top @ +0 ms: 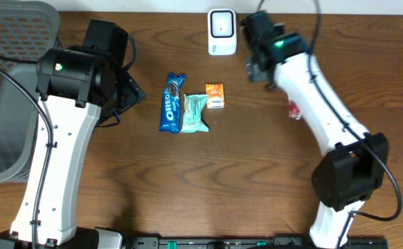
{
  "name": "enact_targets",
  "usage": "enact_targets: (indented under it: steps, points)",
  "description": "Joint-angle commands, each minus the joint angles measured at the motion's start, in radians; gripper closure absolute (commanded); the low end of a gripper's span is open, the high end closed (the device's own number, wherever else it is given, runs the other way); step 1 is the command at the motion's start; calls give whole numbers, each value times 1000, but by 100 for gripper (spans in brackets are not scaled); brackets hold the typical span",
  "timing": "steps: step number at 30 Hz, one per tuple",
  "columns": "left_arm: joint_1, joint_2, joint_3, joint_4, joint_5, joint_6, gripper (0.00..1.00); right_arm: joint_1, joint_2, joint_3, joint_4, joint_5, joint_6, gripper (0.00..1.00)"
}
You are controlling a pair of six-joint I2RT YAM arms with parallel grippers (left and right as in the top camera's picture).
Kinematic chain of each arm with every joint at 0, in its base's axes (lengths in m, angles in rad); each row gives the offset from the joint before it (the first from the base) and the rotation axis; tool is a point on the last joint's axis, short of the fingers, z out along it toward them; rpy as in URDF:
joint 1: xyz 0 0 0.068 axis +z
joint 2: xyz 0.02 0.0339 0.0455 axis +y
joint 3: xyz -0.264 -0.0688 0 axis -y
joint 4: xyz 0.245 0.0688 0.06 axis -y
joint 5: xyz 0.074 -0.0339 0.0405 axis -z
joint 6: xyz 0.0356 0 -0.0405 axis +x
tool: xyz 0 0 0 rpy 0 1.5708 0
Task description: Scan the item barcode
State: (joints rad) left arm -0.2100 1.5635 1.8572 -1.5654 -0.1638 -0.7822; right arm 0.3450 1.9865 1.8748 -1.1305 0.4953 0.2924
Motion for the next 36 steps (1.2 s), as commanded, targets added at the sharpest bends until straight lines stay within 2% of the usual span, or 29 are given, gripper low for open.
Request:
enact_targets:
  steps: [1, 3, 5, 6, 7, 9, 11, 13, 20, 24, 29, 36]
  points:
    - [2, 1, -2, -4, -21, -5, 2, -107, -18, 29, -35, 29, -61, 6]
    - [2, 1, -2, -4, -21, -5, 2, -175, -17, 24, -52, 17, -66, 16]
    - [2, 1, -2, -4, -21, -5, 2, -241, -17, 12, -53, -39, -66, 31]
    - [2, 1, -2, -4, -21, -5, 2, -292, -17, 6, -53, -112, -76, 44]
    - [2, 1, -2, -4, -21, -5, 2, -319, -17, 1, -51, -164, -90, 50]
    - [2, 1, -2, -4, -21, -5, 2, -376, -16, -13, -40, -306, -130, 57]
    - [2, 1, -2, -4, -21, -5, 2, -426, -16, -29, -29, -476, -181, 60]
    - [2, 1, -2, -4, -21, -5, 2, -463, -16, -53, -20, -612, -205, 61]
    - [2, 1, -2, -4, -21, -5, 2, -463, -16, -181, 55, -708, -209, 58]
    - [2, 1, -2, -4, -21, -5, 2, -434, -16, -253, 124, -873, -265, 53]
    - [2, 1, -2, -4, -21, -5, 2, -393, -19, -243, 150, -1029, -268, 50]
    - [2, 1, -2, -4, -21, -5, 2, -370, -19, -169, 125, -1035, -265, 39]
